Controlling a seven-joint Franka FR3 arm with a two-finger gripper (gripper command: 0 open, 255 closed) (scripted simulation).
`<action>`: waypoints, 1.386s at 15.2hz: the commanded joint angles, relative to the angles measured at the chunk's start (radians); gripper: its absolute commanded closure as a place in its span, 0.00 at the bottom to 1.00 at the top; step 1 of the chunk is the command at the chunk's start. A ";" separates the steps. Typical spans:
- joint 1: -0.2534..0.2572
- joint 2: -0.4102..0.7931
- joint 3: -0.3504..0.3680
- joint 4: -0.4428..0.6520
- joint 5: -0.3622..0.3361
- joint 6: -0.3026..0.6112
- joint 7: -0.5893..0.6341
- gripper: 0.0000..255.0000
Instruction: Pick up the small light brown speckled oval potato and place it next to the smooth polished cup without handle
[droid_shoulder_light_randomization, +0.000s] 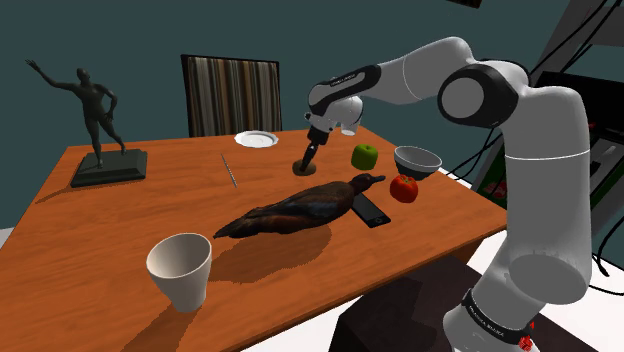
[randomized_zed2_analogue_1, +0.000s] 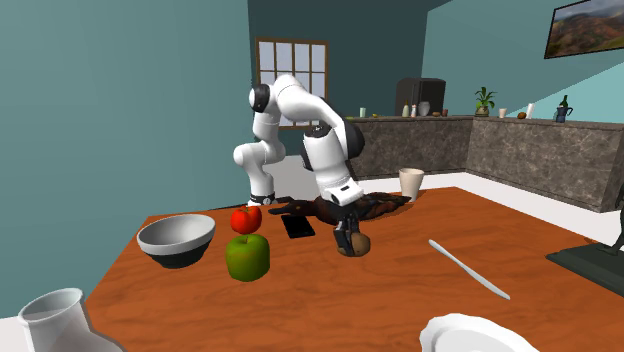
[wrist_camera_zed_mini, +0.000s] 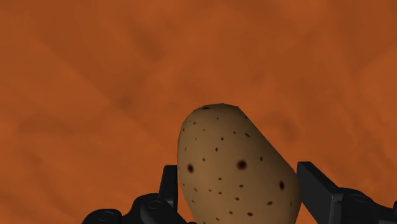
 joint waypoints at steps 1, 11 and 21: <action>0.002 -0.013 -0.003 0.007 -0.007 -0.018 0.010 1.00; 0.005 -0.065 -0.015 0.064 -0.039 -0.119 0.056 1.00; 0.003 -0.099 -0.023 0.146 -0.064 -0.228 0.099 1.00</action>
